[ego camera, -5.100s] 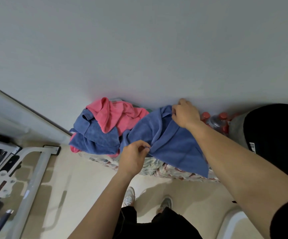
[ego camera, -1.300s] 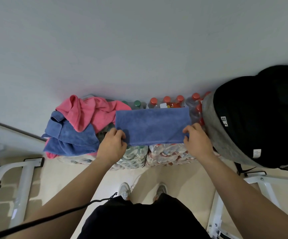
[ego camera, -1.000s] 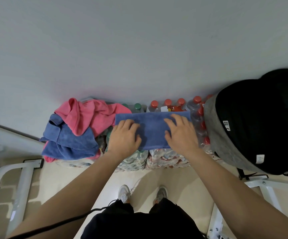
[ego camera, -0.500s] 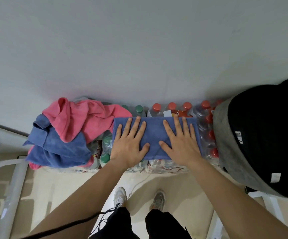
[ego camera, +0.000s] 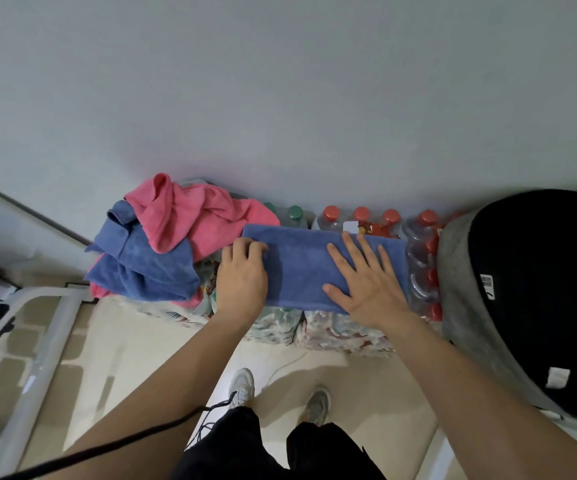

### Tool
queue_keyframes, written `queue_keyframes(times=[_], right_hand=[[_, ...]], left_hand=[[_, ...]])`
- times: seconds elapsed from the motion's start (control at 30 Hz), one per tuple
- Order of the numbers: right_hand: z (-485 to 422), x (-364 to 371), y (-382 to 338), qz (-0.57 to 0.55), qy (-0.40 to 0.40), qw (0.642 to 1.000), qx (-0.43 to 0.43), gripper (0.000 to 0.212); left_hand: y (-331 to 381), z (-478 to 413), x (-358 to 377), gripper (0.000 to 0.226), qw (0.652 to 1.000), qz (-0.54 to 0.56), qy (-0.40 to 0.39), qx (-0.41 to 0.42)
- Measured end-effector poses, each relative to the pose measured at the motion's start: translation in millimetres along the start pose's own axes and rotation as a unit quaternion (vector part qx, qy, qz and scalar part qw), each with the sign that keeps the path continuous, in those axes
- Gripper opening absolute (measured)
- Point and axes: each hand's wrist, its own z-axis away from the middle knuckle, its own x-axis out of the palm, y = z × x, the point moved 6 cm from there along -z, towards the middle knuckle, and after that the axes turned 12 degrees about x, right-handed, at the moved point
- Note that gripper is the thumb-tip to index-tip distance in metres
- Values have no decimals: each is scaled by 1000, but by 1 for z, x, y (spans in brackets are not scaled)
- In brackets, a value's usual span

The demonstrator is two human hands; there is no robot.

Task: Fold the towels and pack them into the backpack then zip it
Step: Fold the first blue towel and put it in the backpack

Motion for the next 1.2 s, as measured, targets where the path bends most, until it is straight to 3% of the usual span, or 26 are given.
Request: queue_keyframes(times=[0.17, 0.3, 0.43, 0.57, 0.8, 0.97, 1.1, 1.2], right_hand=[[-1, 0, -1, 4, -9, 1000, 4, 85], [0, -1, -1, 1, 0, 1000, 5, 85], [0, -1, -2, 0, -2, 1000, 3, 88], [-1, -6, -4, 6, -18, 1000, 0, 91], [-3, -10, -23, -26, 4, 999, 29, 88], [-9, -15, -33, -46, -18, 998, 45, 82], [15, -38, -1, -61, 71, 993, 77, 67], [46, -38, 33, -109, 88, 982, 127, 59]], left_hand=[[-5, 7, 2, 41, 988, -14, -69, -140], [-9, 6, -4, 43, 971, 77, -77, -213], [-23, 4, -4, 39, 928, 220, -83, -289], [-22, -6, -20, 20, 915, 292, -79, -266], [8, -43, -69, 4, 927, 343, -26, -149], [45, -60, -81, 27, 940, 329, -14, -84], [88, -60, -70, 33, 950, 309, -37, -33], [129, -54, -52, 34, 946, 312, -82, 11]])
